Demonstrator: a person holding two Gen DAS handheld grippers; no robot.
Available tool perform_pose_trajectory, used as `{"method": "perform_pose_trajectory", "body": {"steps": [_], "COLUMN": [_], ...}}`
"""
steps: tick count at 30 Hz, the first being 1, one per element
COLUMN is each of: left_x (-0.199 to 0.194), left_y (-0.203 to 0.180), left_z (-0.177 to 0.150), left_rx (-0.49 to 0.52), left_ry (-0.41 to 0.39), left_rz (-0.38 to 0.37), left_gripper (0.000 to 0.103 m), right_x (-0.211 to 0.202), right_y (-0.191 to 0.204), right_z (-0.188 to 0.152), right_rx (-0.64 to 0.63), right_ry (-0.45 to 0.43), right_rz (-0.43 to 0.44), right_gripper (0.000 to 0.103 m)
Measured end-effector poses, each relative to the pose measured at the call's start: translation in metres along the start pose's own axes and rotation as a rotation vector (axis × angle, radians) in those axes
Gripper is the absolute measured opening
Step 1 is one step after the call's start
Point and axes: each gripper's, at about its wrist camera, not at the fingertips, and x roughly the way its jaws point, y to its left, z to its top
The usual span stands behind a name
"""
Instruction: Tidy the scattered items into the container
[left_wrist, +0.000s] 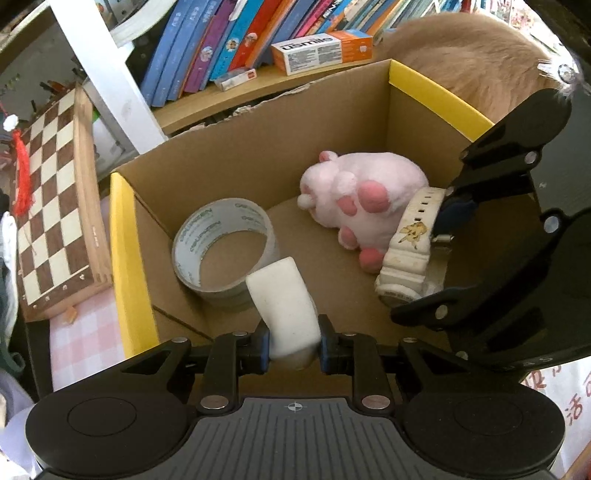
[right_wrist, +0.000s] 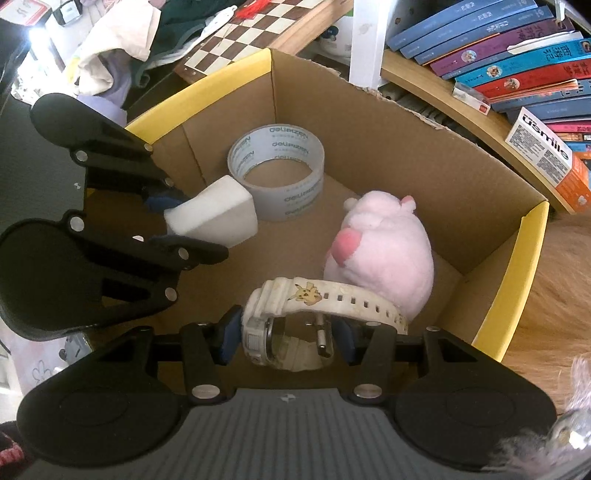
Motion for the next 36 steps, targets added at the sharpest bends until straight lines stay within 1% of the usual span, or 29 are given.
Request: {"method": "perform_pose_trajectory", "body": {"steps": [1,3,4,7,9,10,13,14,18,22,25,27,29,36], "left_x": [-0.001,-0.005,-0.007,-0.017,-0.026,-0.031,-0.046,-0.051,-0.073,-0.094,-0.109,-0.118,-0.129,-0.161], "left_y": [-0.001,-0.002,-0.003,-0.003,-0.001,0.000,0.003,0.003,0.005,0.006,0.008,0.008,0.006,0.002], "left_z": [0.000,-0.001,-0.002,-0.003,-0.005,-0.006,-0.008,-0.009,-0.016,-0.025,-0.034,-0.040,-0.048,-0.079], "left_rx": [-0.001,0.002,0.004,0.007,-0.005,-0.015,-0.042,-0.044,-0.063,-0.089,-0.111,-0.119,-0.122,-0.160], "left_ry": [-0.003,-0.017,-0.025,-0.051,-0.076,-0.091,-0.136,-0.151,-0.210,-0.259,-0.296,-0.321,-0.349,-0.431], "left_rz": [0.001,0.011,0.016,0.030,0.044,0.044,0.042,0.047,0.062,0.070,0.071,0.069,0.068,0.060], "left_gripper": [0.028,0.034,0.034,0.038,0.049,0.051,0.053,0.053,0.054,0.055,0.059,0.064,0.067,0.069], "right_x": [-0.001,-0.002,-0.003,-0.007,-0.012,-0.015,-0.028,-0.033,-0.052,-0.070,-0.085,-0.096,-0.108,-0.143], "right_y": [0.000,0.000,0.000,0.001,0.002,0.002,0.006,0.008,0.014,0.021,0.026,0.033,0.040,0.068], "right_z": [0.000,0.000,0.000,0.000,0.000,0.000,-0.001,-0.002,-0.003,-0.004,-0.005,-0.008,-0.010,-0.030], "right_rx": [0.004,0.015,0.022,0.030,0.039,0.043,0.048,0.049,0.053,0.057,0.059,0.057,0.055,0.071], "right_ry": [-0.002,-0.004,-0.005,-0.012,-0.021,-0.027,-0.056,-0.067,-0.110,-0.154,-0.189,-0.223,-0.258,-0.356], "right_rz": [-0.004,-0.008,-0.009,-0.015,-0.015,-0.016,-0.029,-0.034,-0.055,-0.077,-0.094,-0.110,-0.126,-0.173], "right_gripper": [0.054,0.056,0.057,0.058,0.058,0.059,0.063,0.069,0.076,0.077,0.077,0.076,0.076,0.076]}}
